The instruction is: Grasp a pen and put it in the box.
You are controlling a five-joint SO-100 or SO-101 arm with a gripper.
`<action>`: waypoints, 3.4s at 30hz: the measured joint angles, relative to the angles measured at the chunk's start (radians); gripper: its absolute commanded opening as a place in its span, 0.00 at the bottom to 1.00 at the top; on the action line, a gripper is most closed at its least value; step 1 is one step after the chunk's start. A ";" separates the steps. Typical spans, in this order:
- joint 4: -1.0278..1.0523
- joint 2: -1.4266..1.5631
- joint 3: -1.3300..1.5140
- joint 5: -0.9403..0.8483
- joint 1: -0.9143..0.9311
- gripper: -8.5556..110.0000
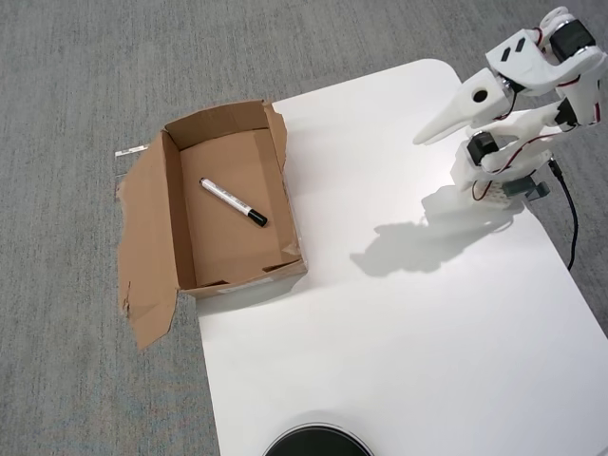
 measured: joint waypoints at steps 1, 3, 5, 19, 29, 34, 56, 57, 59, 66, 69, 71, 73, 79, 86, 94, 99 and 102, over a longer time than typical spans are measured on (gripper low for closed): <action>-0.008 0.069 0.077 0.000 0.000 0.27; -0.012 0.161 0.239 0.000 0.003 0.27; -0.055 0.187 0.362 0.000 0.003 0.27; -0.245 0.319 0.750 0.213 -0.034 0.27; -0.252 0.319 0.897 0.408 -0.089 0.27; -0.264 0.319 0.951 0.408 -0.089 0.26; -0.252 0.319 0.999 0.410 -0.089 0.08; -0.252 0.319 0.999 0.410 -0.089 0.08; -0.252 0.319 0.999 0.410 -0.089 0.08; -0.252 0.319 0.999 0.410 -0.089 0.08; -0.252 0.319 0.999 0.410 -0.089 0.08; -0.252 0.319 0.999 0.410 -0.089 0.08; -0.252 0.319 0.999 0.410 -0.089 0.08; -0.252 0.319 0.999 0.410 -0.089 0.08; -0.252 0.319 0.999 0.410 -0.089 0.08; -0.252 0.319 0.999 0.410 -0.089 0.08; -0.252 0.319 0.999 0.410 -0.089 0.08; -0.252 0.319 0.999 0.410 -0.089 0.08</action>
